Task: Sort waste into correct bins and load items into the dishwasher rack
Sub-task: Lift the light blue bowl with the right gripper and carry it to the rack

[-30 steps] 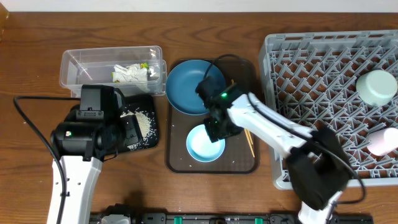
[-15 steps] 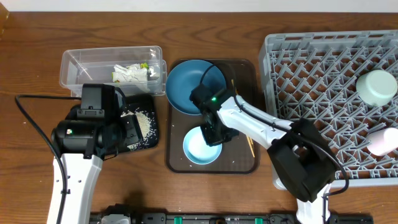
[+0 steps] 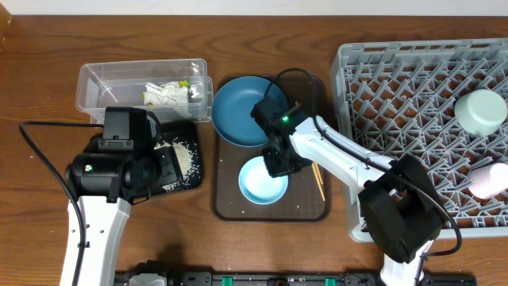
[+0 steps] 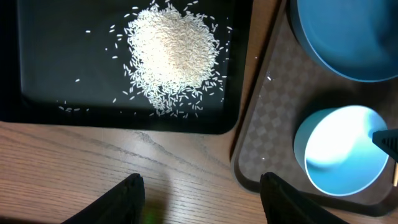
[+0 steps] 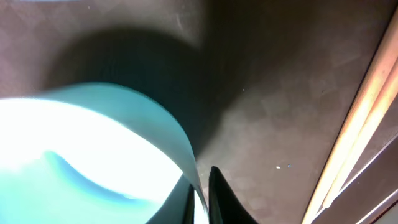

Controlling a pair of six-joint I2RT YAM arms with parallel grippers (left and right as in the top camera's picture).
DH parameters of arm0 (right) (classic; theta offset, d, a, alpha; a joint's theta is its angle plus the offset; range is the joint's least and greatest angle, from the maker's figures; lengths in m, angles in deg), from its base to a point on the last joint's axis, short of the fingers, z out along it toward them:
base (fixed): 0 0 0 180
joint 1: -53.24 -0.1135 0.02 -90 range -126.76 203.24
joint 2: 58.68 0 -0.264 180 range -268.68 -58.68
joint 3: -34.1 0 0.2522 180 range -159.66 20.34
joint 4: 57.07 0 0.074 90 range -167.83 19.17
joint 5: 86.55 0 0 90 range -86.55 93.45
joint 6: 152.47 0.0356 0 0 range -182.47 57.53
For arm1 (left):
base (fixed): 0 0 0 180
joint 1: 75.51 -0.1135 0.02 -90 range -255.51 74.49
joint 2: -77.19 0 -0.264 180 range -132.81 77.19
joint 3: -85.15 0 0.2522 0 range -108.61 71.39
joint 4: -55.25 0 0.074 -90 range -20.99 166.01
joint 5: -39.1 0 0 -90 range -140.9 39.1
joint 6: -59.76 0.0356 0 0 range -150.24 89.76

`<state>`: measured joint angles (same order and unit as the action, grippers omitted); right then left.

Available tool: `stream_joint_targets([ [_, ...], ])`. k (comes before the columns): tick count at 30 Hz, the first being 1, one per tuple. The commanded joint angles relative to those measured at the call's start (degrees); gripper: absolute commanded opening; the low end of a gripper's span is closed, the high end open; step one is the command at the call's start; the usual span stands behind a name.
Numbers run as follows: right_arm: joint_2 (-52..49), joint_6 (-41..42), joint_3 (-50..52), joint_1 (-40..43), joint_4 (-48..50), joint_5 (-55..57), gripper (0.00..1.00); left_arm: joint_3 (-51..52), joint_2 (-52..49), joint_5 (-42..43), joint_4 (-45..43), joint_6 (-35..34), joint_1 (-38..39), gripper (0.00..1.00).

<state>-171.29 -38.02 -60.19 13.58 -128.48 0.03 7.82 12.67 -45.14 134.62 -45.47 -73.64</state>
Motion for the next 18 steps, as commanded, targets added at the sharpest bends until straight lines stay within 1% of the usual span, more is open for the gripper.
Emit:
stream_joint_targets([
  [1, 0.96, 0.17, -0.98, -0.28, -0.26, 0.59, 0.06, 0.24, -0.33, -0.48, 0.15, -0.11, -0.35, 0.63],
  [5, 0.96, 0.17, -0.42, -0.61, -0.37, 0.59, 0.12, 0.24, -0.33, -0.48, 0.15, -0.11, -0.35, 0.63],
  [8, 0.96, 0.17, 0.09, -0.83, -0.37, 0.61, 0.12, 0.24, -0.33, -0.48, 0.15, -0.11, -0.35, 0.63],
  [10, 0.96, 0.17, 0.11, -0.92, -0.28, 0.59, 0.11, 0.24, -0.33, -0.48, 0.17, -0.11, -0.35, 0.63],
  [12, 0.96, 0.2, 0.11, -0.92, 0.02, 0.59, 0.06, 0.24, -0.33, -0.48, 0.15, -0.11, -0.35, 0.63],
  [16, 0.96, 0.2, 0.11, -0.92, 0.07, 0.59, 0.01, 0.24, -0.33, -0.46, 0.15, -0.11, -0.35, 0.63],
  [18, 0.98, 0.2, 0.09, -0.92, -0.04, 0.59, 0.01, 0.24, -0.33, -0.46, 0.15, -0.11, -0.35, 0.63],
])
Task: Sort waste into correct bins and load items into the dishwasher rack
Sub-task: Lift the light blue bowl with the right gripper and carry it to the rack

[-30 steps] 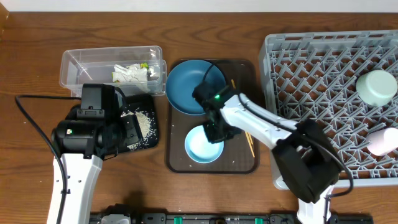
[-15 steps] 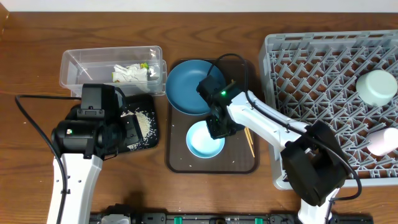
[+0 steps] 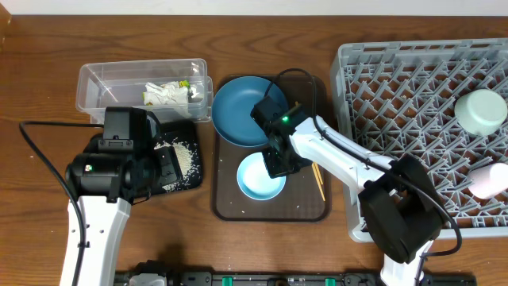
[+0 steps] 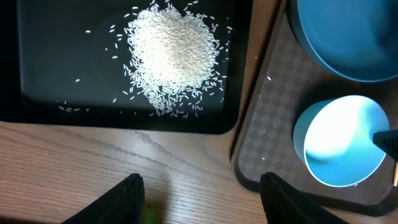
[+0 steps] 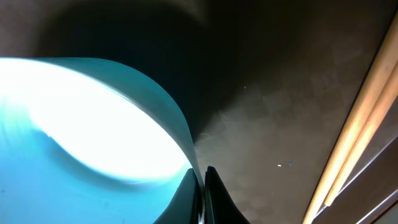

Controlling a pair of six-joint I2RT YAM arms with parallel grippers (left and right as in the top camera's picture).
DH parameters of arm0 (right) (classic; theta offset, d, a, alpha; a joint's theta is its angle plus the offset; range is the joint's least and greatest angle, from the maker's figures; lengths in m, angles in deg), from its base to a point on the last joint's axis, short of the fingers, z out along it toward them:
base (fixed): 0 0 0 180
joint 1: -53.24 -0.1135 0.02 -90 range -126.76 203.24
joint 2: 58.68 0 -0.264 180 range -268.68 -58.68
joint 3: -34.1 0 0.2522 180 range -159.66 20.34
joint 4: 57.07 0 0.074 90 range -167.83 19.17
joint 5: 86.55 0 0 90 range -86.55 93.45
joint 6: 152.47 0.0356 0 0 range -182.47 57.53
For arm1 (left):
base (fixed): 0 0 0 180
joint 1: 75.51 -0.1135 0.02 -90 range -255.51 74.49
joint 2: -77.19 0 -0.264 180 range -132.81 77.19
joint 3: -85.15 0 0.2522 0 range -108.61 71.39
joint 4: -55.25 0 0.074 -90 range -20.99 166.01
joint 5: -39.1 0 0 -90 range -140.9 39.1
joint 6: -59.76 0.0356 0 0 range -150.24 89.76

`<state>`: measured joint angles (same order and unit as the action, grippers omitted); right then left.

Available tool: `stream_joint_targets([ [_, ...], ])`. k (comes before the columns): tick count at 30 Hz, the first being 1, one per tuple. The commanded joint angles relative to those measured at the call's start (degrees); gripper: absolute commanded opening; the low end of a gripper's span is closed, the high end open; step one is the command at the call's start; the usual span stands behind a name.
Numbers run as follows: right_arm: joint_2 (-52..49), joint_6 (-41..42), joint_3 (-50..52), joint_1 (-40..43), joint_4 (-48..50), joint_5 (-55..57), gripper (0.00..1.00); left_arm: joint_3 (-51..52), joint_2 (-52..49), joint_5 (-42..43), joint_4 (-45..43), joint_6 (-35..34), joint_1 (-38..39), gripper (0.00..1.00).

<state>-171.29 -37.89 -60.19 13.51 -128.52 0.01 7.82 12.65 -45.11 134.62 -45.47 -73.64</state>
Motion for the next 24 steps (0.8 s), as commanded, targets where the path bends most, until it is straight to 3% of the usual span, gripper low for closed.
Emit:
stream_joint_targets([
  [1, 1.05, 0.09, 0.07, -0.85, -0.24, 0.61, 0.01, 0.24, -0.31, -0.48, 0.13, -0.11, -0.35, 0.63],
  [10, 14.29, 0.26, -0.04, 0.42, -2.99, 9.4, 0.01, 0.24, -0.31, -0.48, 0.13, -0.11, -0.35, 0.63],
  [17, 28.89, 0.22, -0.04, 6.38, -1.14, 29.94, 0.01, 0.24, -0.31, -0.48, 0.11, -0.11, -0.35, 0.63],
  [24, 32.35, -5.99, -0.04, 17.73, 6.56, 52.26, 0.01, 0.24, -0.31, -0.48, -0.09, -0.11, -0.35, 0.63],
])
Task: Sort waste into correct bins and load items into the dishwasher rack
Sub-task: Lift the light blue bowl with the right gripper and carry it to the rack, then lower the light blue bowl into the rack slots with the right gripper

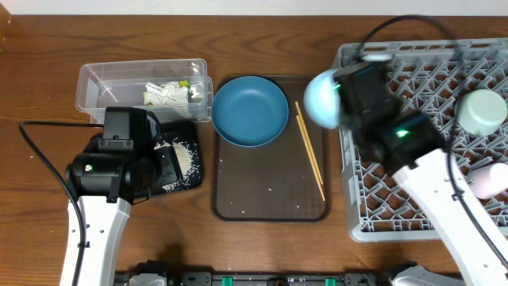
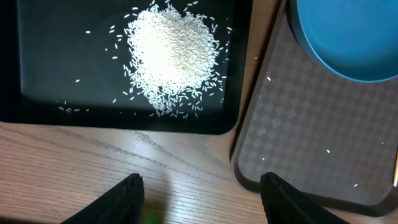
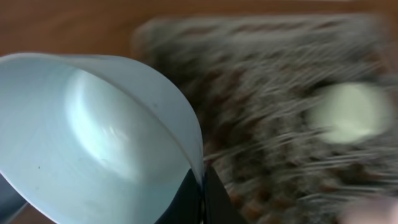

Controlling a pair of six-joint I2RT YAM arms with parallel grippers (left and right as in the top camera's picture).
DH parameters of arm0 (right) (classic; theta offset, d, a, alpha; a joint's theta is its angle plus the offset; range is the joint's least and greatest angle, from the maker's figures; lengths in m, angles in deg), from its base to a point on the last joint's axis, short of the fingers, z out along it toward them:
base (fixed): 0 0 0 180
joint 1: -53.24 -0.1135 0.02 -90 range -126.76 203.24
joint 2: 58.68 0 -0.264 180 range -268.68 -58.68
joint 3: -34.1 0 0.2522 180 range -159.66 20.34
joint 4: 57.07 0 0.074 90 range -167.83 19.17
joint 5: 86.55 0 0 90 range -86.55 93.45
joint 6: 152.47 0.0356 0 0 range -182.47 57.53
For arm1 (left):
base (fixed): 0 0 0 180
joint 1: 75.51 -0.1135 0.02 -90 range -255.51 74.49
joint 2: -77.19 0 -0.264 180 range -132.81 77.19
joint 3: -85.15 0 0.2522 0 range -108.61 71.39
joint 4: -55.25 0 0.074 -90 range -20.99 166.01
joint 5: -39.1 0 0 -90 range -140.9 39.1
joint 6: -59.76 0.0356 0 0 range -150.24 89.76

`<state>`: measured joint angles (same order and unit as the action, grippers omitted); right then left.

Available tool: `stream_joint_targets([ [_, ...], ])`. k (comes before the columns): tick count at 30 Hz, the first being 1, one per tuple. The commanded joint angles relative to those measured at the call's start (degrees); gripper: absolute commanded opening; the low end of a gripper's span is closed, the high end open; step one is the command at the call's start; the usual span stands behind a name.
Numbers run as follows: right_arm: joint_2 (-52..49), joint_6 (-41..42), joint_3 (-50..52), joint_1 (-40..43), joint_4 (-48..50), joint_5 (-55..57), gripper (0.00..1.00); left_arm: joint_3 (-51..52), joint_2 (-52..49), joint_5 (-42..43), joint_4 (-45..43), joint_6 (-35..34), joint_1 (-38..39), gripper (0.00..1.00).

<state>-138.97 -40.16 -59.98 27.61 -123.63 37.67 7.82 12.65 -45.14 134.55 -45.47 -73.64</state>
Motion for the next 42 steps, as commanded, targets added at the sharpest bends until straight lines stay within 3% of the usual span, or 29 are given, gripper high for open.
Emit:
stream_joint_targets([
  [1, -0.24, -4.92, -0.24, 5.2, 3.04, 16.33, 0.01, 0.24, -0.31, -0.46, -0.02, -0.11, -0.35, 0.63],
  [11, -5.57, -20.41, -0.24, 21.33, 20.02, 19.85, 0.01, 0.24, -0.31, -0.46, -0.24, -0.11, -0.35, 0.63],
  [19, -13.64, -25.83, -0.24, 28.35, 29.68, 33.57, 0.01, 0.24, -0.31, -0.46, -0.24, -0.11, -0.35, 0.64],
  [27, -21.46, -29.77, -0.24, 32.3, 36.68, 35.91, 0.01, 0.24, -0.31, -0.46, -0.24, -0.11, -0.35, 0.63],
  [42, -34.58, -27.85, -0.24, 30.84, 36.68, 36.02, 0.01, 0.24, -0.31, -0.46, -0.24, -0.13, -0.35, 0.64],
])
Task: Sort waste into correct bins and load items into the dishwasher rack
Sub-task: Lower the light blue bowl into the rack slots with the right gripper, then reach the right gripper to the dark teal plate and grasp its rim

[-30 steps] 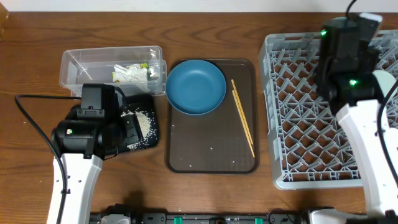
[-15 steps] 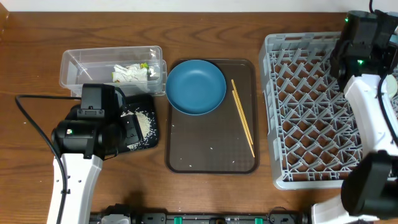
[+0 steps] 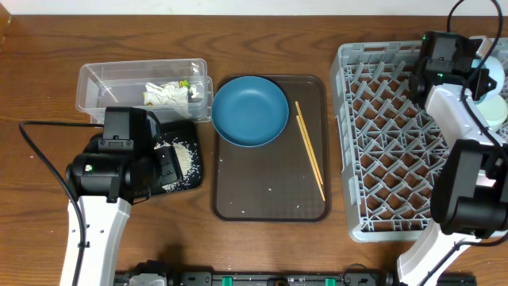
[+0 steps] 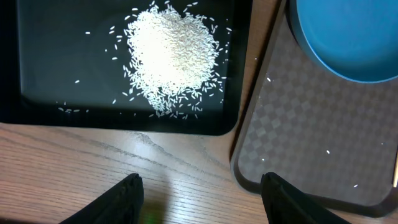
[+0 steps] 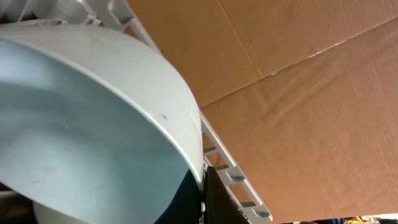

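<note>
My right gripper (image 5: 203,194) is shut on the rim of the pale blue bowl (image 5: 93,112), which fills the right wrist view, tilted over the far right corner of the grey dishwasher rack (image 3: 397,159). From overhead the right arm reaches across the rack's back edge, and the gripper and bowl are mostly hidden at the frame's right side. On the brown tray (image 3: 270,199) lie a dark blue plate (image 3: 250,111) and a pair of chopsticks (image 3: 311,152). My left gripper (image 4: 202,186) hangs open and empty over the table beside the black tray of rice (image 4: 171,56).
A clear bin (image 3: 143,87) with crumpled waste stands at the back left. A pale cup (image 3: 498,111) sits in the rack at its right edge. Brown cardboard (image 5: 298,74) lies beyond the rack's rim (image 5: 231,175).
My right gripper has moved with the bowl from above the rack's left edge to its far right corner. The left arm, plate and chopsticks have not moved.
My right gripper was shut on the bowl's rim while the bowl stood on the brown tray. It then held the bowl up by the rack's left edge, uncovering the chopsticks. Now the bowl is over the rack's far right corner.
</note>
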Controlling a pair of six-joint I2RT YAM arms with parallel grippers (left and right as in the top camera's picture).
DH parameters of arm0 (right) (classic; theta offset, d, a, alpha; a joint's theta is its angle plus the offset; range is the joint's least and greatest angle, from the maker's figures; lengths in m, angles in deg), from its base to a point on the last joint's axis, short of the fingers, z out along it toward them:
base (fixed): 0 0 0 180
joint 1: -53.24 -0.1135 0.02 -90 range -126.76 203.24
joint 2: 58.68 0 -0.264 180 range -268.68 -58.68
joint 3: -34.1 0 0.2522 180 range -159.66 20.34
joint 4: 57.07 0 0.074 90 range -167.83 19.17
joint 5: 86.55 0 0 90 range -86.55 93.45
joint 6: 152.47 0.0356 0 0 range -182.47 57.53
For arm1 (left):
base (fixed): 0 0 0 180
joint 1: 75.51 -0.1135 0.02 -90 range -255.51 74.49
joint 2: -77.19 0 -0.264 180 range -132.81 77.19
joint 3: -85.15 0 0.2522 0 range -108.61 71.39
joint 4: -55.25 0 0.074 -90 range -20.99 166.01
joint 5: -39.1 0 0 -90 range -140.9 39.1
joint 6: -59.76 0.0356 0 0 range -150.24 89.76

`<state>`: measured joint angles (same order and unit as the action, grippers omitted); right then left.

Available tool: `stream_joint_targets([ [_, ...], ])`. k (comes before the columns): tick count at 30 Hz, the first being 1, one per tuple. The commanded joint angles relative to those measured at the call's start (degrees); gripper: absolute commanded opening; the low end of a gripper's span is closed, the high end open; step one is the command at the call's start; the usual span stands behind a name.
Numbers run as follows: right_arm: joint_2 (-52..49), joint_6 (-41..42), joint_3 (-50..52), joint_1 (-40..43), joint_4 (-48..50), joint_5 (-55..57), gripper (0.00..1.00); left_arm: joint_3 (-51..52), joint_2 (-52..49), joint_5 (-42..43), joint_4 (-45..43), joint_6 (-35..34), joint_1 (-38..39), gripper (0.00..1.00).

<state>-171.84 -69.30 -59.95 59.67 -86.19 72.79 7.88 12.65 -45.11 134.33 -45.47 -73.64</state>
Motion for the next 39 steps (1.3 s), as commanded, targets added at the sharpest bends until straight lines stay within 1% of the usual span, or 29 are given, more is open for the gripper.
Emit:
stream_joint_targets([
  [1, -1.88, 1.75, -0.26, -1.75, -0.79, 0.9, 0.01, 0.17, -0.31, -0.48, -0.02, -0.13, -0.35, 0.64],
  [7, -1.92, 2.08, -0.26, -5.53, -1.09, 0.66, 0.01, 0.17, -0.31, -0.48, -0.22, -0.13, -0.35, 0.64],
  [12, -1.92, 2.12, -0.26, -8.26, -5.75, -3.21, 0.01, 0.17, -0.31, -0.48, -0.24, -0.13, -0.35, 0.64],
  [19, -1.79, 11.43, -0.26, -10.4, -15.89, -8.81, 0.01, 0.17, -0.31, -0.48, -0.22, -0.13, -0.35, 0.64],
  [22, -0.79, 13.42, -0.28, -10.54, -19.82, -15.3, 0.04, 0.17, -0.31, -0.48, -0.22, -0.13, -0.35, 0.64],
  [25, 1.31, 16.7, -0.26, -10.43, -22.84, -21.11, 0.04, 0.17, -0.31, -0.48, -0.22, -0.13, -0.35, 0.64],
  [30, 6.82, 17.18, -0.28, -10.6, -25.27, -28.2, 0.05, 0.17, -0.31, -0.48, -0.2, -0.13, -0.35, 0.64],
  [34, 12.44, 17.11, -0.28, -11.28, -26.95, -36.3, 0.12, 0.17, -0.31, -0.48, -0.22, -0.13, -0.35, 0.64],
  [37, 16.33, 17.14, -0.26, -12.2, -28.44, -47.89, 0.17, 0.17, -0.31, -0.48, -0.22, -0.13, -0.35, 0.64],
  [39, 17.92, 17.14, -0.28, -12.85, -28.98, -57.57, 0.18, 0.17, -0.31, -0.48, -0.22, -0.13, -0.35, 0.64],
])
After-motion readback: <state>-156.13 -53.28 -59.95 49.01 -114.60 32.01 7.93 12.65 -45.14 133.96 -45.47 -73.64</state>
